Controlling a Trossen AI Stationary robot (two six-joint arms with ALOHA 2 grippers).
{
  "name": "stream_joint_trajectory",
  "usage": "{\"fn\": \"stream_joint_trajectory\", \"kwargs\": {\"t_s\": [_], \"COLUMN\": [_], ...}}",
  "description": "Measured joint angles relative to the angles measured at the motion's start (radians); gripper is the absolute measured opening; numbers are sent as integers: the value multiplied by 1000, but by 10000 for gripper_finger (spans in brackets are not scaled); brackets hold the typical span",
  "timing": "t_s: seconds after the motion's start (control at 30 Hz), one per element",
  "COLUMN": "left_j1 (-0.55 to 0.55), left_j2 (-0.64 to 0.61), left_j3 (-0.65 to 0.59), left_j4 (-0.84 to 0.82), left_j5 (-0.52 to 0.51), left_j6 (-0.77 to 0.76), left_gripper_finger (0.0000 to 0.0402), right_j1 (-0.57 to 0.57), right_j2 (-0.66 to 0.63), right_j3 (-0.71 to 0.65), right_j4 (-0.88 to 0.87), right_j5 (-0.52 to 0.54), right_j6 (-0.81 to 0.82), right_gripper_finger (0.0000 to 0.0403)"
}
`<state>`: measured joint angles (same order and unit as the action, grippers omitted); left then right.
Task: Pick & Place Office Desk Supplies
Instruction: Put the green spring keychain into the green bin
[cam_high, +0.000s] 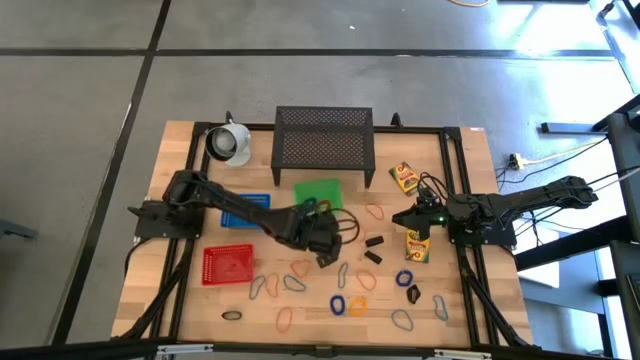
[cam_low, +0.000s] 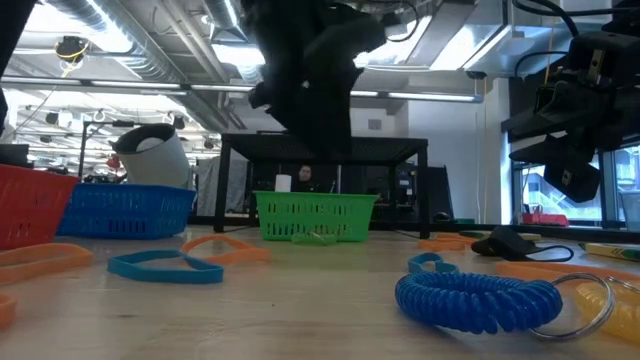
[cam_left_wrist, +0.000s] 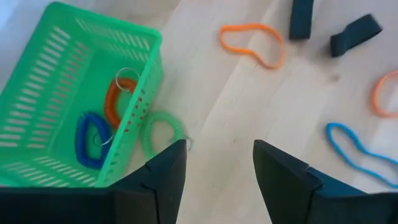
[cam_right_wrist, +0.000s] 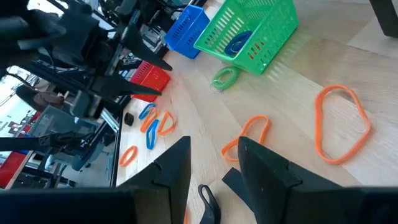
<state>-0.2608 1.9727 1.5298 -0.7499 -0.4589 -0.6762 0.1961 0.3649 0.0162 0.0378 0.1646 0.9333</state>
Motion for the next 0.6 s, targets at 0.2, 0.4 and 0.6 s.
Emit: {"fn": "stream_joint_trajectory", "kwargs": {"t_s": [0.2, 0.4, 0.6], "left_j1": [-11, 1, 47], "left_j2": [11, 24, 38], "left_j3": [-92, -145, -201], "left_j4": [116, 165, 272], "left_j5": [-40, -98, -22], "left_j6": [-5, -19, -19], "left_gripper_finger": [181, 180, 180], "right_j1": [0, 0, 0], "right_j2": [0, 0, 0], "right_j3": [0, 0, 0], "right_j4": [0, 0, 0], "right_j5": [0, 1, 3], "right_j6": [0, 0, 0], "right_gripper_finger": [136, 136, 136]}}
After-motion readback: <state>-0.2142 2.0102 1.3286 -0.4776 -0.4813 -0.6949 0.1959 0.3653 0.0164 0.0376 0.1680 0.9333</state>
